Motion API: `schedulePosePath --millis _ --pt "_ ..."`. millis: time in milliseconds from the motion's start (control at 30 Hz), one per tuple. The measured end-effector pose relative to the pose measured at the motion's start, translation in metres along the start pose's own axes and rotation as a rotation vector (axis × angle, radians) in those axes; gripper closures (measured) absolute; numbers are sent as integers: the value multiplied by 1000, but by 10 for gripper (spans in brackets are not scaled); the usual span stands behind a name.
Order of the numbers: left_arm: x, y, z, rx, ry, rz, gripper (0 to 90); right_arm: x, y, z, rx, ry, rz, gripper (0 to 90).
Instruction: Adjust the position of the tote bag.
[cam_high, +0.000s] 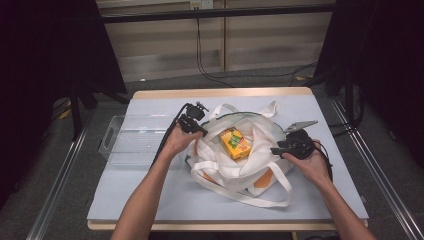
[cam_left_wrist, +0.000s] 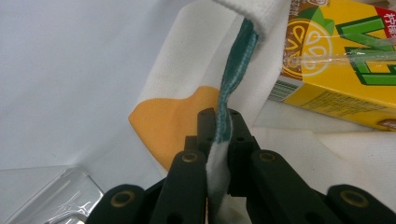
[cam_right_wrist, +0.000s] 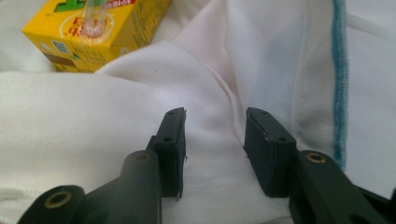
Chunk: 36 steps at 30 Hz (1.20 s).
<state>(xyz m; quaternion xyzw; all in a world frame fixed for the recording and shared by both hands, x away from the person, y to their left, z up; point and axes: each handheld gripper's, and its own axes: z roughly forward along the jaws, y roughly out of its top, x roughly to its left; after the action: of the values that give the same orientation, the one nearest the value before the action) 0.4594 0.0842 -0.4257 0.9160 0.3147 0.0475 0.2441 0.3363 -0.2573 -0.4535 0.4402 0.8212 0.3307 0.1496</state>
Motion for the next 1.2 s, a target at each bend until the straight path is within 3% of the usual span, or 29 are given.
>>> schedulePosePath --millis 67,133,267,467,500,533,567,600,700,733,800,867,900,933,967,1000,1033,1067,1200 --pt "0 0 1 10 6 4 874 -2 -4 0 15 4 3 590" --pt "0 -1 2 7 6 -18 875 -4 -9 2 15 11 6 599" --pt "1 -1 1 20 11 12 875 -6 -13 2 4 16 4 610" --pt "0 0 0 10 6 7 867 -4 -13 4 -4 11 -12 570" --pt "-2 -1 -1 -3 9 5 856 -4 -13 3 -12 15 -17 550" --pt "-3 -2 -3 -26 -5 -3 771 -1 -12 2 -31 24 -22 501" --pt "-3 -2 -3 -26 -5 -3 746 -1 -12 2 -31 24 -22 501" --pt "-4 -3 -6 -39 10 -2 702 1 -11 -1 -58 47 -23 439" --pt "-6 -6 -13 -91 -21 5 659 1 -10 -4 -88 63 -14 436" --pt "-8 -7 -15 -109 -14 3 611 1 -8 -6 -99 64 -5 410" --pt "-10 -9 -20 -133 -34 25 583 2 -8 -7 -108 64 -3 401" --pt "-16 -11 -23 -192 -55 9 494 3 -7 -10 -120 67 -16 392" --pt "-15 -13 -27 -171 -44 58 434 5 -5 -12 -140 75 -21 370" --pt "-16 -14 -30 -182 -53 61 434 5 -5 -12 -140 75 -21 370" --pt "-18 -16 -33 -200 -50 61 400 6 -4 -14 -155 85 -26 366" --pt "-22 -19 -33 -247 -52 35 359 9 -3 -16 -175 91 -25 360" --pt "-22 -22 -37 -250 -51 48 333 9 -2 -17 -189 100 -25 358" --pt "-25 -28 -41 -308 -60 19 297 10 -1 -18 -201 111 -14 352" --pt "-29 -36 -49 -348 -63 22 256 12 0 -18 -217 146 -13 344"
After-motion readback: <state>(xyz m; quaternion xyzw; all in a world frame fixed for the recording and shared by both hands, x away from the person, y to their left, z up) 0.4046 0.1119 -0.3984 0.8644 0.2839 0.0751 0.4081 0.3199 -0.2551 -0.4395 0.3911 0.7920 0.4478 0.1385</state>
